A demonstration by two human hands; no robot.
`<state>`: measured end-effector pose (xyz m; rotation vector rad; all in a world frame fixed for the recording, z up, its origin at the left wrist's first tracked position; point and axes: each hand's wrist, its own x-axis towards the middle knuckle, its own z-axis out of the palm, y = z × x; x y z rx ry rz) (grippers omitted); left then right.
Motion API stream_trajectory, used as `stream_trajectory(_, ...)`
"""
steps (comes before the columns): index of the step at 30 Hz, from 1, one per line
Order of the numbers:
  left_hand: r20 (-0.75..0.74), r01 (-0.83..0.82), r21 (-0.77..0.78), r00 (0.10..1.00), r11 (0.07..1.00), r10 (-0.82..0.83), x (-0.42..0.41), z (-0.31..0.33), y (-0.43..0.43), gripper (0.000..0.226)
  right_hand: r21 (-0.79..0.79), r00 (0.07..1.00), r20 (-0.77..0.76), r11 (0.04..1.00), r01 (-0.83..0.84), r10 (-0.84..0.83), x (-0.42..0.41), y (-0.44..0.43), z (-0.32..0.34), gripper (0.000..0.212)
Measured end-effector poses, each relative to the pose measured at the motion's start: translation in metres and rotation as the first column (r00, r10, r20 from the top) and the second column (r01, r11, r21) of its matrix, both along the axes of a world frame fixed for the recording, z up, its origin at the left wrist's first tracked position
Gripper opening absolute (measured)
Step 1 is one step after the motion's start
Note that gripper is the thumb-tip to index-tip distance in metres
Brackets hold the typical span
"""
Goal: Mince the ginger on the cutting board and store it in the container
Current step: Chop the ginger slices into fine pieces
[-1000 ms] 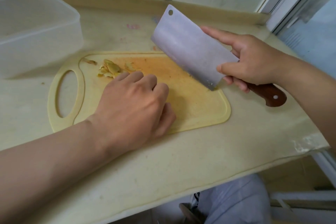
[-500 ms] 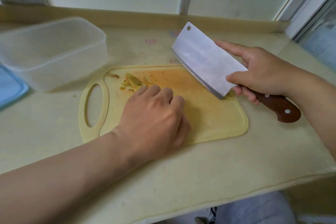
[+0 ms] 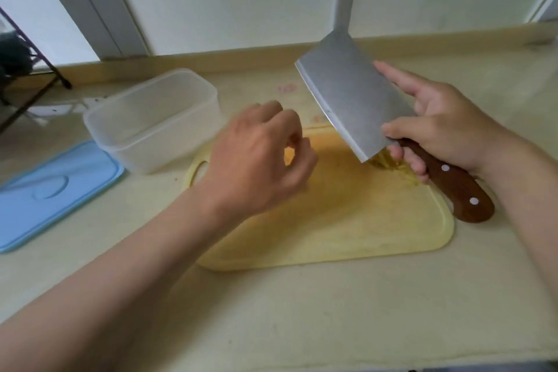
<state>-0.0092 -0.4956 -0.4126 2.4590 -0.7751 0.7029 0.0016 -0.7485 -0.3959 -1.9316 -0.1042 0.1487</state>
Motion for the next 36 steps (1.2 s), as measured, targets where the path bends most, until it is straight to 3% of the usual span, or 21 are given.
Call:
stream_trajectory(2, -0.187, -0.014, -0.004, 0.982, 1.000, 0.013, 0.012, 0.011, 0.012, 0.021, -0.009, 1.000, 0.023, 1.000, 0.017, -0.017, -0.002, -0.001, -0.002, 0.088)
stream_trajectory(5, -0.380, -0.048, 0.171, 0.918, 0.984, 0.110, 0.023, 0.014, 0.025, 0.026, -0.026, 0.998, 0.055, 0.999, 0.037, -0.035, -0.006, -0.003, -0.004, 0.090)
stream_trajectory(11, -0.370, -0.132, 0.460, 0.870, 0.878, 0.325, 0.023, 0.010, 0.008, 0.041, -0.054, 0.995, 0.096, 0.998, 0.045, -0.040, -0.014, -0.005, -0.005, 0.092)
stream_trajectory(15, -0.344, -0.193, 0.527, 0.842, 0.828, 0.415, 0.025, 0.007, 0.000, 0.043, -0.081, 0.994, 0.107, 0.996, 0.037, -0.028, -0.019, -0.005, -0.004, 0.093)
stream_trajectory(21, -0.432, -0.175, 0.396, 0.831, 0.901, 0.351, 0.025, 0.012, -0.009, 0.038, -0.097, 0.993, 0.116, 0.995, 0.023, -0.011, -0.023, -0.003, 0.000, 0.092)
stream_trajectory(25, -0.466, -0.081, 0.066, 0.879, 0.995, 0.103, 0.007, 0.019, -0.021, 0.020, -0.102, 0.991, 0.130, 0.994, 0.043, -0.030, -0.024, -0.005, 0.001, 0.092)
stream_trajectory(28, -0.615, -0.020, -0.183, 0.782, 0.983, -0.099, -0.016, 0.013, -0.038, 0.017, -0.118, 0.989, 0.135, 0.991, 0.067, -0.051, -0.023, -0.007, 0.001, 0.093)
stream_trajectory(30, -0.519, 0.075, -0.093, 0.848, 0.993, -0.113, -0.019, 0.001, -0.040, 0.016, -0.128, 0.990, 0.134, 0.989, 0.070, -0.052, -0.024, -0.007, 0.002, 0.092)
stream_trajectory(32, -0.315, 0.134, 0.025, 0.941, 0.991, -0.120, -0.016, -0.005, -0.034, 0.010, -0.141, 0.991, 0.128, 0.988, 0.065, -0.046, -0.025, -0.007, 0.003, 0.092)
stream_trajectory(36, -0.128, 0.322, 0.191, 0.945, 0.927, -0.301, -0.019, -0.015, -0.020, 0.011, -0.224, 0.994, 0.107, 0.973, 0.051, -0.028, -0.024, -0.007, 0.002, 0.092)
